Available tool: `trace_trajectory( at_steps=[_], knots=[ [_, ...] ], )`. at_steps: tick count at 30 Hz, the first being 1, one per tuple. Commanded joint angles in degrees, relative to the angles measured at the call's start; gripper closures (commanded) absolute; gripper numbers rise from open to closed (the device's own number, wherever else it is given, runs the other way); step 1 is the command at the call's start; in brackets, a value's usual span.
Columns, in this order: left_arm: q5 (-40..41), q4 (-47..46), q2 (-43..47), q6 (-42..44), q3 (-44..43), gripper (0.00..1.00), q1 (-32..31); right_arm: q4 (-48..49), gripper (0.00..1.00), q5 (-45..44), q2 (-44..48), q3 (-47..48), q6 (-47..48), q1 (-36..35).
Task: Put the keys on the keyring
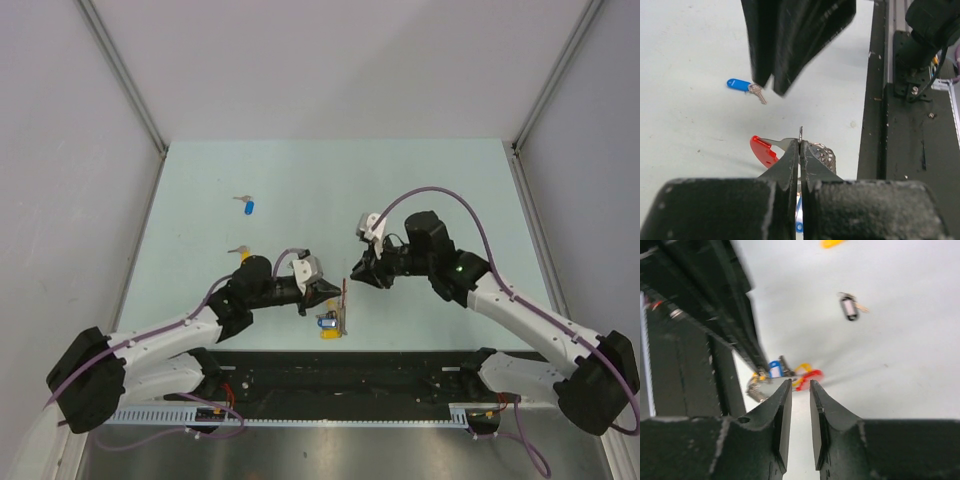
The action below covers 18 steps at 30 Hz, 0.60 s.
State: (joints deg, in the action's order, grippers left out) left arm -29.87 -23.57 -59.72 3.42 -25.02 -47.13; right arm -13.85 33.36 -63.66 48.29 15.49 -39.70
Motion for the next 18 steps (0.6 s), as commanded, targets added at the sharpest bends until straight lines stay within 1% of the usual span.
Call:
trace_trajectory(
  at_steps=[1, 3, 6, 7, 8, 10, 14, 17, 18],
  knots=[
    [3.3, -8.4, 2.2, -3.1, 3.2, 0.99, -0.3, 2.9, 0.71, -11.2, 3.8, 1.5, -11.2, 3.0],
    [4.6, -10.8, 2.6, -3.1, 4.7, 1.00, -0.2, 2.3, 0.68, -13.5, 4.6, 0.6, -13.2, 4.5],
    [5.1, -14.3, 2.9, -5.3, 6.7, 1.00, 0.2, -0.2, 0.66, -20.7, 5.1, -0.7, -16.4, 6.3],
    [5.3, -15.2, 2.9, -5.7, 7.2, 0.99, 0.5, -0.9, 0.63, -24.4, 5.1, -1.5, -17.9, 6.7],
    [5.3, -16.8, 2.9, -6.0, 7.5, 1.00, 0.6, -2.0, 0.61, -26.3, 4.7, -1.9, -18.6, 7.1],
    [4.8, -18.6, 2.6, -7.2, 8.6, 1.00, 1.6, -3.2, 0.59, -31.4, 3.9, -2.6, -20.6, 8.1],
    [3.7, -21.1, 2.1, -8.1, 9.5, 1.00, 3.0, -4.0, 0.58, -33.4, -1.1, -4.5, -22.4, 10.0],
    [2.6, -21.0, 1.8, -7.8, 9.6, 0.99, 3.8, -2.9, 0.57, -33.4, -4.7, -5.1, -21.3, 10.5],
    [2.7, -20.9, 1.9, -7.6, 9.9, 1.00, 4.2, -2.5, 0.57, -33.4, -7.2, -5.1, -20.5, 10.5]
  ],
)
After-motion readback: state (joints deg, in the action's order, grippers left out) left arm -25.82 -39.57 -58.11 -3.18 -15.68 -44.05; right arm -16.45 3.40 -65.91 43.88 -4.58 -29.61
